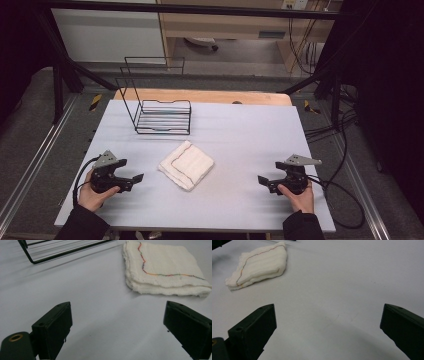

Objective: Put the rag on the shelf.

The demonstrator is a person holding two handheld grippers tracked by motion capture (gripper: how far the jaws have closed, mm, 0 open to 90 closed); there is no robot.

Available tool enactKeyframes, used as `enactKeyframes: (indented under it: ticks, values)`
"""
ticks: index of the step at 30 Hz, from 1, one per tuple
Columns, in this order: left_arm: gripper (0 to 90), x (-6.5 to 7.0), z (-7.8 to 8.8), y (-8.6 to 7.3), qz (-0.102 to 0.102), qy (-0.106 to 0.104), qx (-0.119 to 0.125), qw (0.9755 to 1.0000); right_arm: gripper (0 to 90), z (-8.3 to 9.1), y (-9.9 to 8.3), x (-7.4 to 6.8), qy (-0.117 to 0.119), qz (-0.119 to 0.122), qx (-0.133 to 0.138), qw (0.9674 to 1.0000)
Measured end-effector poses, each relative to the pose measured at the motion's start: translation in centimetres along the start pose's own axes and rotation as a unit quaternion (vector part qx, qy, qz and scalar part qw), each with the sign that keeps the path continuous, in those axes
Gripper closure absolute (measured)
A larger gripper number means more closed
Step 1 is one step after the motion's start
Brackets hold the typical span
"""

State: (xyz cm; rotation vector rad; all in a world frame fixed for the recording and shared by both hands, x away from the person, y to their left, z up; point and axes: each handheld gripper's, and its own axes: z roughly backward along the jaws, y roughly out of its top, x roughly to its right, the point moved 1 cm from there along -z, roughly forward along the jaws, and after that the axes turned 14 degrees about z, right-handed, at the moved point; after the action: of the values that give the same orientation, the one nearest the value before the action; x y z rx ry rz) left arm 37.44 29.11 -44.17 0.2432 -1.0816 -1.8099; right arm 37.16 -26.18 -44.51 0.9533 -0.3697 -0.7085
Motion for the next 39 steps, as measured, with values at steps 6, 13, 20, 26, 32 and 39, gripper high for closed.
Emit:
enactKeyframes:
  ticks: [6, 13, 20, 26, 32, 39]
  values:
    - [8.8, 0.1, -0.1, 0.0, -0.002, -0.001, -0.001, 1.0, 1.1, 0.1, 0.0, 0.0, 0.0, 0.001, 0.002, 1.0]
    - [10.2, 0.3, -0.1, 0.0, -0.005, 0.0, -0.002, 1.0, 1.8, 0.0, 0.1, 0.0, -0.002, 0.0, -0.001, 1.0]
    - [13.3, 0.8, -0.5, 0.4, 0.003, 0.002, -0.004, 1.0, 2.5, -0.4, 0.6, -0.7, -0.003, 0.006, -0.002, 1.0]
    - [14.3, 1.2, -0.8, 0.4, 0.001, 0.003, -0.009, 1.0, 3.3, -1.1, 1.3, -1.7, 0.002, 0.016, -0.005, 0.9999]
    - [12.9, 1.2, -0.7, 0.2, -0.004, 0.006, -0.011, 0.9999, 4.9, -2.4, 2.5, -3.4, 0.012, 0.031, -0.008, 0.9994]
    - [11.4, 1.0, -0.5, 0.1, -0.002, 0.011, -0.009, 0.9999, 6.1, -4.5, 4.0, -6.0, 0.028, 0.047, -0.012, 0.9984]
